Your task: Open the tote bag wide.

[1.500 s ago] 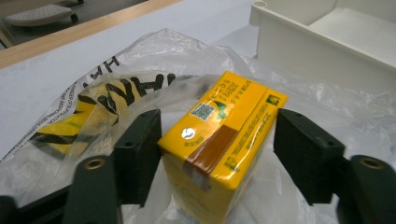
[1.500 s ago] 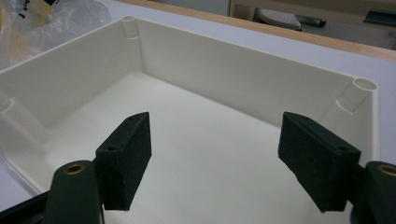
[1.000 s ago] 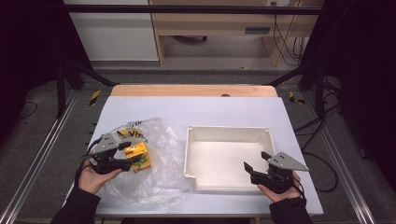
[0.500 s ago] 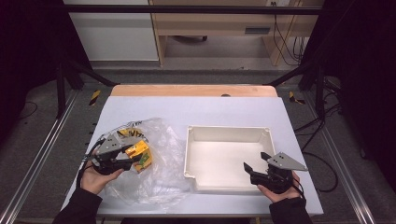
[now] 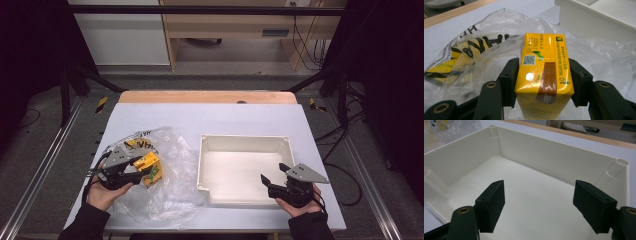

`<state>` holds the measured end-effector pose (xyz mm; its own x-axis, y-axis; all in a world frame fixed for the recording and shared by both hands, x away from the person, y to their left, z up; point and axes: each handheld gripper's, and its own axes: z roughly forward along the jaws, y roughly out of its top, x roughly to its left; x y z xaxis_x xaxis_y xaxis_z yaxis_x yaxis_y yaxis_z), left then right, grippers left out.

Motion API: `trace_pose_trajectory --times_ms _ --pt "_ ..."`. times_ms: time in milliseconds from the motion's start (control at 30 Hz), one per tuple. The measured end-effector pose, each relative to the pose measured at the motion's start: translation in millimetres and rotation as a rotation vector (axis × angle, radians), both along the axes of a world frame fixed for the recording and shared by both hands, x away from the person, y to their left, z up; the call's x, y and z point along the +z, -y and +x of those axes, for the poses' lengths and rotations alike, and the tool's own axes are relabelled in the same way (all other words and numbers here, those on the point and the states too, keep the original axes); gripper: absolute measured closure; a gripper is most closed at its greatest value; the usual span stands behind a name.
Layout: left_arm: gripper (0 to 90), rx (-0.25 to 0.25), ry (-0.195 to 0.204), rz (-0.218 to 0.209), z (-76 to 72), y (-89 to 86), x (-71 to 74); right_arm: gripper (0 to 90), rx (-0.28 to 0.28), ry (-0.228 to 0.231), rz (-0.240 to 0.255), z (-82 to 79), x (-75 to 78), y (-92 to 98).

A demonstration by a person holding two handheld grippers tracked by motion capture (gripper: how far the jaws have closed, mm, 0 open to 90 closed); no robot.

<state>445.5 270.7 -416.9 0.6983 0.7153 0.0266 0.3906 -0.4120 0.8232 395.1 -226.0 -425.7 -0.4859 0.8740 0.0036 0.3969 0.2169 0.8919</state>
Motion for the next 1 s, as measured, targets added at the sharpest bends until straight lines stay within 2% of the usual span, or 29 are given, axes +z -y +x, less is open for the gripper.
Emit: trace_pose_trajectory --times_ms 167,367,567,1000 --pt "44.0 -0.005 -0.022 0.040 3.2 6.8 -8.7 25.6 0.001 -0.002 -0.001 -0.2 0.1 -0.2" --pt "47.5 0.001 -0.047 0.051 6.1 6.7 -15.8 25.5 0.001 -0.003 0.000 0.1 -0.2 0.0" --pt "49.6 -0.002 -0.044 0.067 5.4 7.7 -14.8 25.5 0.000 -0.003 0.000 0.2 -0.4 0.2" --pt "50.4 0.014 -0.052 0.054 3.2 7.9 -12.3 25.5 0.002 -0.006 0.000 0.7 -1.2 -0.2"
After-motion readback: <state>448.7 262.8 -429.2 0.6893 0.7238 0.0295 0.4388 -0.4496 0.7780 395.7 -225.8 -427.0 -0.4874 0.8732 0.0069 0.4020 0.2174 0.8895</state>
